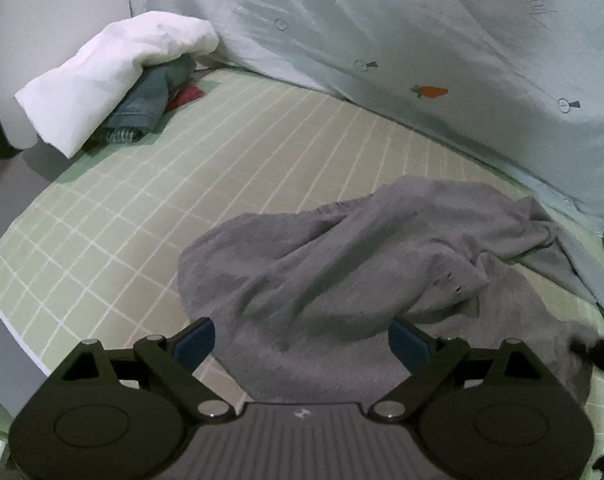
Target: Fold clothes
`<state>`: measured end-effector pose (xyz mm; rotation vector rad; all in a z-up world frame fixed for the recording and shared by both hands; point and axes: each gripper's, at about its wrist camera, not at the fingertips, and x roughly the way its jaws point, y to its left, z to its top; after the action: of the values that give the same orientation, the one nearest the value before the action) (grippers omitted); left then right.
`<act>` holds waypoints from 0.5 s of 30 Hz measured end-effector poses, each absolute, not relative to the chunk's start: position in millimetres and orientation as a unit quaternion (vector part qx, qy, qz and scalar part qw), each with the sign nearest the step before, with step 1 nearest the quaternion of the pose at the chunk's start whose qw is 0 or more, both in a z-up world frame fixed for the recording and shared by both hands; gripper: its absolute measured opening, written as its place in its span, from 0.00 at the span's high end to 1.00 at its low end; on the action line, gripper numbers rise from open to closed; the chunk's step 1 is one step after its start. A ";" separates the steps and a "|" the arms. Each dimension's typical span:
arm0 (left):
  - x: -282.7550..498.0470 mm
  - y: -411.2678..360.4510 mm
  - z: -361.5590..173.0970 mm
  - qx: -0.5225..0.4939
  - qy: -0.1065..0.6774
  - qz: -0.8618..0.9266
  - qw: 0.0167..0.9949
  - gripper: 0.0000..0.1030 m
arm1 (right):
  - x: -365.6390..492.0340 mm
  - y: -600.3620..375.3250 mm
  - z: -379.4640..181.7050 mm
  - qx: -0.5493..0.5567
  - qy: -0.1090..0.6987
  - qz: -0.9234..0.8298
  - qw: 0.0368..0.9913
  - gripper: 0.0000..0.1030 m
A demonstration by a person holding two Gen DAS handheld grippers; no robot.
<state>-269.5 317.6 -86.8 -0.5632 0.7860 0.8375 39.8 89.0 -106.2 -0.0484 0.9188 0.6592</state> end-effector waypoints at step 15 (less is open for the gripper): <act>-282.6 317.6 -89.9 -0.259 0.376 0.394 0.798 0.09 | -52.7 151.5 -111.9 -0.119 0.417 0.462 0.774 0.54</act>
<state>-282.6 317.6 -89.9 -0.5565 0.8077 0.8458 -52.7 151.5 -111.9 -0.2572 0.9021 1.0006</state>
